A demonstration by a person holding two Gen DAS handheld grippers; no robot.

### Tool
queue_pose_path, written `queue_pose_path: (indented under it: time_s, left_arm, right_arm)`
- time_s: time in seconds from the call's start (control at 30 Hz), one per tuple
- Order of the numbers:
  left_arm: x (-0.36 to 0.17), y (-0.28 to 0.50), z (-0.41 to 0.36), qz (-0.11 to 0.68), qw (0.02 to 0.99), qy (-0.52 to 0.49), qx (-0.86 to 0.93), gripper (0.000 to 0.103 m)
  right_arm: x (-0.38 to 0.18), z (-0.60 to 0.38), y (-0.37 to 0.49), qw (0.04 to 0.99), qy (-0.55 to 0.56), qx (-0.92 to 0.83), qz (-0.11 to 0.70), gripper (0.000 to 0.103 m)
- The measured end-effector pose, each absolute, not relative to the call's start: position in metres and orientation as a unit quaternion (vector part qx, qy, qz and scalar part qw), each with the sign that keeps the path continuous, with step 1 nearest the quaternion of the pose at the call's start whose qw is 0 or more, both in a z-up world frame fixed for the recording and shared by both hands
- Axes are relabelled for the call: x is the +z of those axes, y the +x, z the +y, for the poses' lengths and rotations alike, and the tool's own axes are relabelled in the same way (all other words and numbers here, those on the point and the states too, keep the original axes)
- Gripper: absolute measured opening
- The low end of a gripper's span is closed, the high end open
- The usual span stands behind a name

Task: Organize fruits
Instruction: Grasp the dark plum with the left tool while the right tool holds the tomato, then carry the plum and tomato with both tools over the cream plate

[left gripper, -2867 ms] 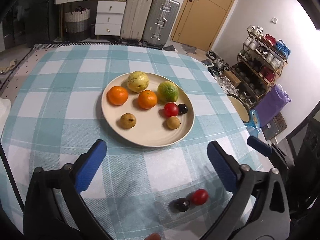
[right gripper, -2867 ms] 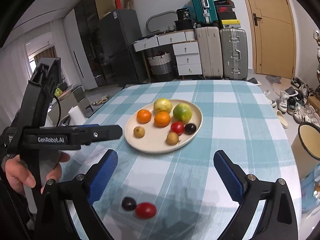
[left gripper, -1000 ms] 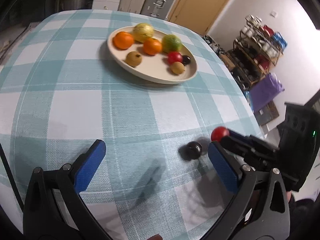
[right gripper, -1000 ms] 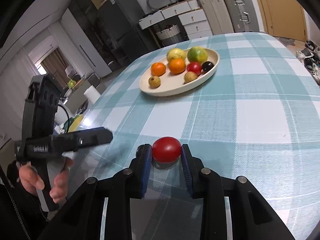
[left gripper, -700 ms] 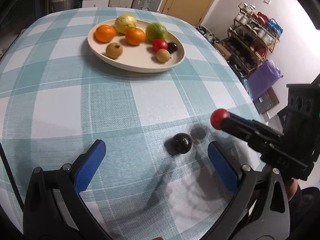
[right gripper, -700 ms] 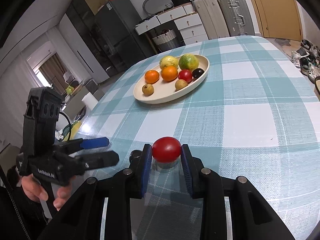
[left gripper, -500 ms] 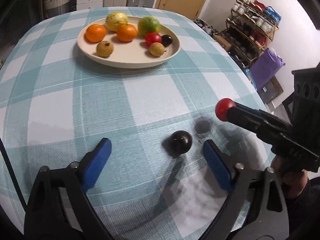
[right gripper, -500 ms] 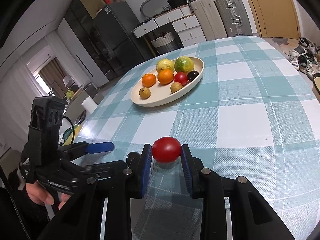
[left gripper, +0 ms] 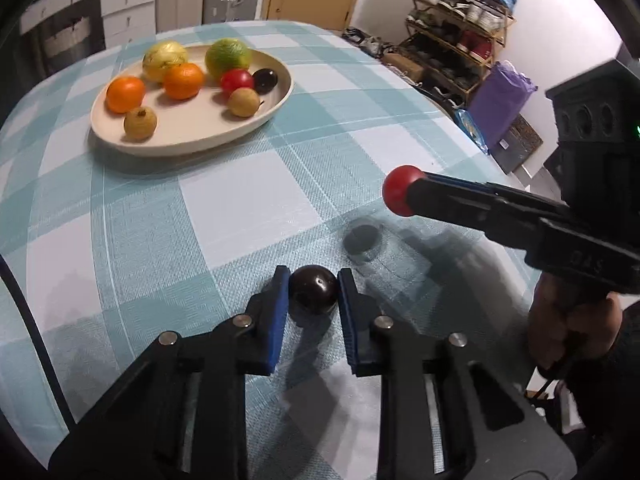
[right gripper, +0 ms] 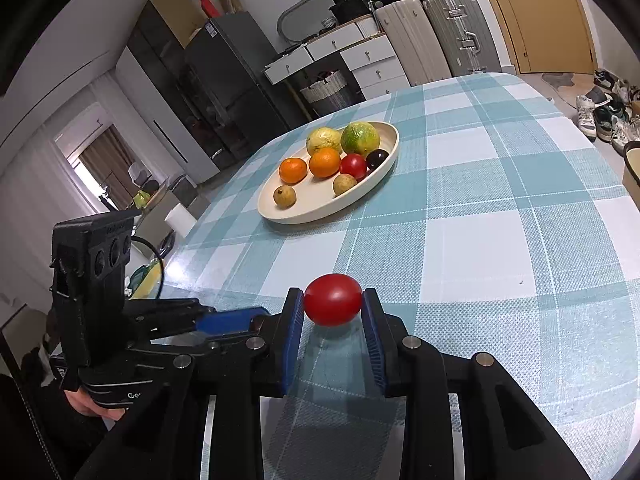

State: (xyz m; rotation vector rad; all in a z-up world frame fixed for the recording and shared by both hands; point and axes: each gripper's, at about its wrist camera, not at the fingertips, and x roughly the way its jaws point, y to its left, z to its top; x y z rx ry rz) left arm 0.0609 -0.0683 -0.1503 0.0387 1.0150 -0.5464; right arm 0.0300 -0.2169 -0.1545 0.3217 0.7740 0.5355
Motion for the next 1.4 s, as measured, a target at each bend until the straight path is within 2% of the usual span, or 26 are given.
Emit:
queue_pose_path:
  time_s: [0.57,0.8,1.4]
  left_arm:
    - [-0.135,0.086,-0.036,0.469,0.848,-0.045,-0.245,0.021]
    - [-0.120,0.111,-0.011,0.457,0.856,-0.073,-0.232,0.021]
    - [-0.092,0.197,0.012,0.449,0.862,-0.118,-0.206,0.021]
  right_arm:
    - [-0.153,-0.212,0.050,0.875,0.154,0.259,0.378,0.030]
    - [-0.145,-0.204,0.070,0.869,0.174,0.269,0.378,0.030]
    - [-0.113,-0.170,0.142,0.878,0.139,0.270,0.371,0.030]
